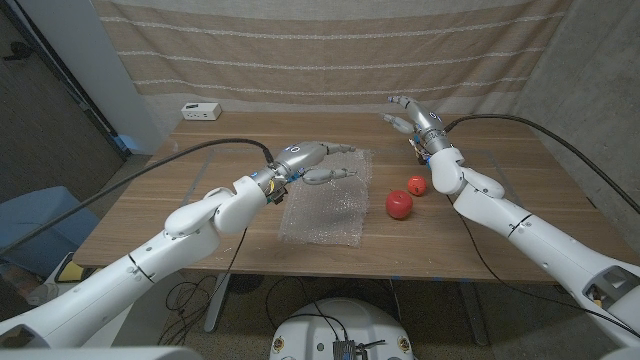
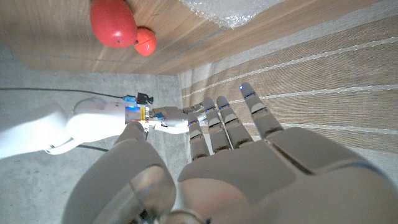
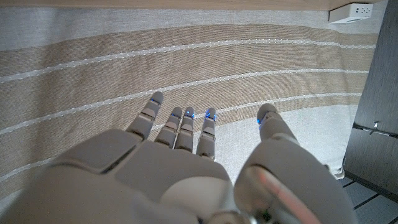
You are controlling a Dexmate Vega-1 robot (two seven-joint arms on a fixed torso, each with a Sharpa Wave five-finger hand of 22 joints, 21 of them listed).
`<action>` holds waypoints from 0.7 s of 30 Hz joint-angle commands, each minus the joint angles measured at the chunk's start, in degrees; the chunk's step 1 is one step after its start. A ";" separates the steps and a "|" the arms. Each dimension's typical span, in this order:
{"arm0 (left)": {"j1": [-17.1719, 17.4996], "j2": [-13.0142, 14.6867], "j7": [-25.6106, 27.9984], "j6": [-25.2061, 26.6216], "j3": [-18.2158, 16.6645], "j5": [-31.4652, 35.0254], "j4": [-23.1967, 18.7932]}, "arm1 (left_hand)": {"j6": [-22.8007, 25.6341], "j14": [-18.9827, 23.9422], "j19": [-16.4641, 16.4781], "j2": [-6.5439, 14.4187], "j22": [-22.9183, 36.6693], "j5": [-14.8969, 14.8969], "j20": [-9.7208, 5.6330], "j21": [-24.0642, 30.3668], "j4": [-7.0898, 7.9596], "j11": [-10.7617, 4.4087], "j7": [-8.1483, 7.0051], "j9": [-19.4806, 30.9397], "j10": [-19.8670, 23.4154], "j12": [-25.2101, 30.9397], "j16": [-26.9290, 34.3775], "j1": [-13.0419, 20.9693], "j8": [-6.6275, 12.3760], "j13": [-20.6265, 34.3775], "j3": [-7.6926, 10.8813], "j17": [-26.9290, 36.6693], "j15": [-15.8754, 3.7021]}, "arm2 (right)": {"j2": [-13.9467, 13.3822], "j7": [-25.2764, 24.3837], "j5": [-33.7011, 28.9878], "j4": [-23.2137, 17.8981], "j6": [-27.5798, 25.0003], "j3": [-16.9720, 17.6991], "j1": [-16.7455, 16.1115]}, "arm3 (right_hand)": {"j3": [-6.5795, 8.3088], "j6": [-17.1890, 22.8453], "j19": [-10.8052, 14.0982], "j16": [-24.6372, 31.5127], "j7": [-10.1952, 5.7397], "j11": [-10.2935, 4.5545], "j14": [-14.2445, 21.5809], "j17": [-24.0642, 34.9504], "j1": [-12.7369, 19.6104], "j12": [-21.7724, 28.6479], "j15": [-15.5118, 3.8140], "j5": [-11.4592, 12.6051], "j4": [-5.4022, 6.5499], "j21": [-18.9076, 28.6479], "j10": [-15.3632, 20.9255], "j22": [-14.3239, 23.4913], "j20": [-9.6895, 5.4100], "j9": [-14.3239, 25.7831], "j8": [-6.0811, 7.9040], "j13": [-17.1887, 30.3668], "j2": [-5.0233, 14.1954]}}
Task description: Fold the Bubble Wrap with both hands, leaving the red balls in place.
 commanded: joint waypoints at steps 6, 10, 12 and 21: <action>1.58 -6.68 8.06 -3.99 -7.21 -25.65 8.20 | -0.45 -0.38 -0.26 1.71 -0.21 0.34 0.25 -0.18 -0.31 0.40 0.47 0.06 -1.27 -0.06 0.09 0.74 0.21 -0.15 1.19 0.02 0.26 | 3.25 5.62 15.23 8.36 15.69 3.62 1.07 | 0.36 0.76 0.95 0.67 0.92 0.87 0.55 0.01 0.54 0.73 -0.03 -0.15 -0.26 0.54 0.99 0.12 -0.17 0.17 0.30 0.07 1.37; 1.28 -8.05 7.13 -5.93 -8.60 -33.53 11.08 | -1.02 -1.01 -0.66 2.16 -0.48 0.19 0.37 -0.39 -0.59 1.02 0.62 0.02 -2.20 -0.05 0.03 0.98 0.19 -0.41 1.58 -0.06 0.85 | 4.47 7.66 19.58 10.78 19.40 4.50 1.08 | 0.34 0.92 1.36 0.83 1.21 0.97 0.95 0.00 0.66 0.82 0.28 -0.26 -0.34 0.68 1.29 0.11 -0.25 0.17 0.32 0.06 1.57; 1.30 -8.48 6.75 -6.57 -9.39 -36.94 12.11 | -1.61 -1.67 -1.59 2.48 -0.69 0.05 0.38 -0.79 -0.69 1.36 0.88 0.00 -2.85 0.01 -0.04 0.98 0.13 -0.62 1.80 -0.10 1.51 | 5.19 8.61 21.86 11.98 21.22 5.00 0.98 | 0.31 1.00 1.48 0.91 1.37 1.22 1.17 0.00 0.68 0.87 0.23 -0.31 -0.37 0.72 1.46 0.11 -0.40 0.16 0.33 0.06 1.63; -1.74 -10.35 1.09 -13.27 -10.39 -50.09 21.79 | -2.24 -2.33 -1.86 4.81 -1.07 0.09 0.92 -0.89 0.12 2.74 2.16 -0.01 -3.72 0.27 0.20 0.31 0.25 -1.08 2.68 0.00 2.60 | 7.79 9.76 30.04 14.87 26.43 7.98 -0.97 | 0.00 1.69 2.72 1.45 2.13 1.97 2.88 -0.01 0.72 1.14 0.68 -0.67 -0.57 1.10 2.60 0.11 -1.46 0.15 0.44 0.05 1.83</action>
